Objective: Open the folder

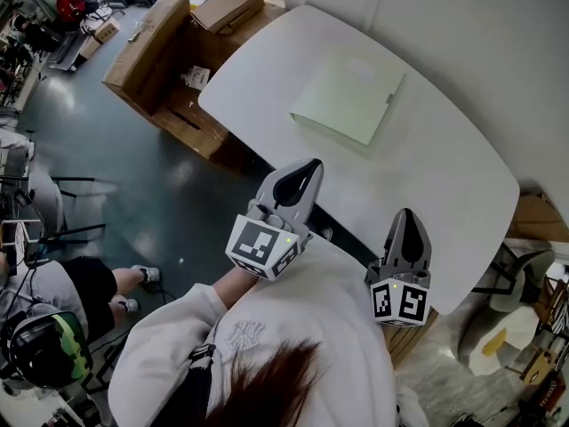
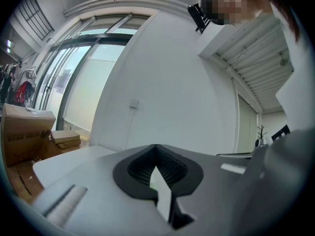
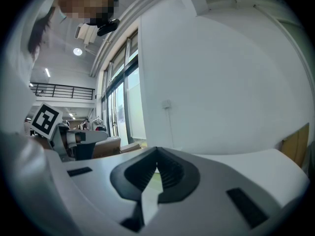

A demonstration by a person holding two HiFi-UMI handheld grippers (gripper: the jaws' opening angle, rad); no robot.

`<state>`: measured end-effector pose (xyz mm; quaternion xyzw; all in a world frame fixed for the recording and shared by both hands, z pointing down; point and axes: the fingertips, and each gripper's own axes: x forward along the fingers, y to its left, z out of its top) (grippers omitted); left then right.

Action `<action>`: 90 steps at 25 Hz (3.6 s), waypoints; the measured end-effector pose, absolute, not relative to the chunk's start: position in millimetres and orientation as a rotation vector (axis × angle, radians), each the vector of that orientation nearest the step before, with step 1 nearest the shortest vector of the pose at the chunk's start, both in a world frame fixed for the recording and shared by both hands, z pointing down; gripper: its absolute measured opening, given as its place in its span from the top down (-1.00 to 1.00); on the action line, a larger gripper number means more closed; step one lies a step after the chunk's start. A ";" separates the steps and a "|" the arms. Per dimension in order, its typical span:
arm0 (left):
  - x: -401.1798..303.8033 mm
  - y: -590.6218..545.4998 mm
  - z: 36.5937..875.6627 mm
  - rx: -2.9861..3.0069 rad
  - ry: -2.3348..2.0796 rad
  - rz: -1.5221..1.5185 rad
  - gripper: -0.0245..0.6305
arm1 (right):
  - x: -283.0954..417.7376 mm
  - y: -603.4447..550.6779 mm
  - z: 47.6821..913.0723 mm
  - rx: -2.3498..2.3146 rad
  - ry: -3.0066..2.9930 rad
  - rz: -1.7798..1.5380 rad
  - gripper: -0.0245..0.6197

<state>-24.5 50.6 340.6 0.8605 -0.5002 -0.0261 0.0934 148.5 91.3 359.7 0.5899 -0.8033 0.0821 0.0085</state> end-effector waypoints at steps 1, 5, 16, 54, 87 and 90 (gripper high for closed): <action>-24.1 51.1 340.4 2.554 -1.485 -0.077 0.90 | 149.0 91.5 359.5 1.843 -2.511 0.257 0.90; -20.2 55.1 341.1 2.553 -1.488 -0.076 0.90 | 152.9 95.1 359.9 1.842 -2.515 0.255 0.90; -17.1 50.1 341.8 2.552 -1.487 -0.070 0.90 | 153.3 90.2 360.2 1.834 -2.518 0.262 0.90; -0.6 46.6 343.7 2.565 -1.462 -0.049 0.90 | 166.6 88.7 363.2 1.853 -2.510 0.284 0.90; -8.4 43.5 340.7 2.572 -1.451 -0.060 0.90 | 155.7 85.4 360.6 1.831 -2.499 0.254 0.90; -10.5 43.6 340.4 2.572 -1.451 -0.063 0.90 | 154.7 85.7 361.1 1.836 -2.497 0.251 0.90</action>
